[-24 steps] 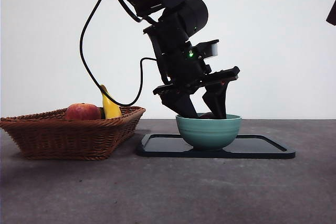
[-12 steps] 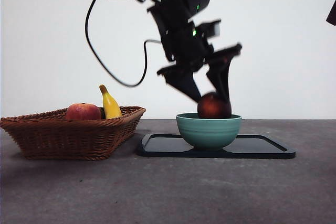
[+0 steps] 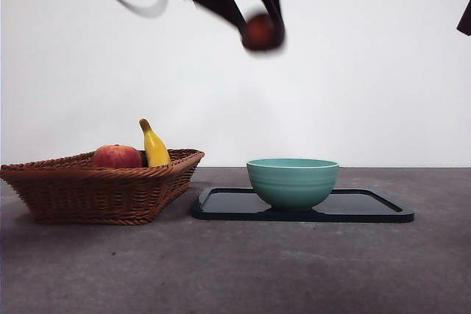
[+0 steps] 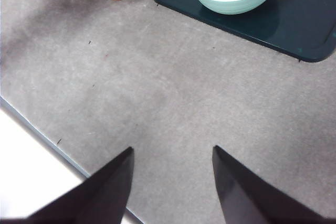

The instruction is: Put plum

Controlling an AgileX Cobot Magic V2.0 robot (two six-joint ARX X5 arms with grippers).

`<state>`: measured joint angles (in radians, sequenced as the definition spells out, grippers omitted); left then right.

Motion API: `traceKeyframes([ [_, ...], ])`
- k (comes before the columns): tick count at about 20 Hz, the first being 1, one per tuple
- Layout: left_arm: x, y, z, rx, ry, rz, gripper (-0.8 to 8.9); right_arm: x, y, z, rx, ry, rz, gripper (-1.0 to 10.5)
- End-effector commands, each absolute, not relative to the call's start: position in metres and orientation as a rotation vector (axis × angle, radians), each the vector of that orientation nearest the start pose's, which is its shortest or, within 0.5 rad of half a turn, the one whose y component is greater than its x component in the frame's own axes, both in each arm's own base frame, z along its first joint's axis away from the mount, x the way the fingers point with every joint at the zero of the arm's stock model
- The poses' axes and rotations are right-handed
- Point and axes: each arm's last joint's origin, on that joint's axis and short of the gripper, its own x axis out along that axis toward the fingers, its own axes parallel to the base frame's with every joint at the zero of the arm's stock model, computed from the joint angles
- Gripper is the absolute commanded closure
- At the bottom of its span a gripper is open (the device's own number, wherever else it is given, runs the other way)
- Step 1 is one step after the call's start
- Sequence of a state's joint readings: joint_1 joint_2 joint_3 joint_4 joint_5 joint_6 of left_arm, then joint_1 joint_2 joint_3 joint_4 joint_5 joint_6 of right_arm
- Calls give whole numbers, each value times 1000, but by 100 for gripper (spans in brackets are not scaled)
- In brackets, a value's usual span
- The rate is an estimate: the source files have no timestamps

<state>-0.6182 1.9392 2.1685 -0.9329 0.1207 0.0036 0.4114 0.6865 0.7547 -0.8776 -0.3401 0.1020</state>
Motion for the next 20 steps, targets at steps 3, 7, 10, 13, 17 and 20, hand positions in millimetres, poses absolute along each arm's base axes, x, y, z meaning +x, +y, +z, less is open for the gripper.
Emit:
traceKeyframes([
  [3,300,-185,464,137,590,-646,600,108,59,282,56,842,677,708],
  [7,266,-134,489,121,620,-562,600,109,59,282,52,837,679,708],
  [10,248,-112,496,129,645,-525,600,110,59,283,51,823,682,708],
  [13,237,-103,488,126,666,-506,600,110,59,284,52,813,683,708],
  [17,232,-98,448,113,682,-493,600,110,59,284,52,812,684,708],
  [20,235,-96,407,100,675,-479,600,110,59,284,52,811,684,708],
])
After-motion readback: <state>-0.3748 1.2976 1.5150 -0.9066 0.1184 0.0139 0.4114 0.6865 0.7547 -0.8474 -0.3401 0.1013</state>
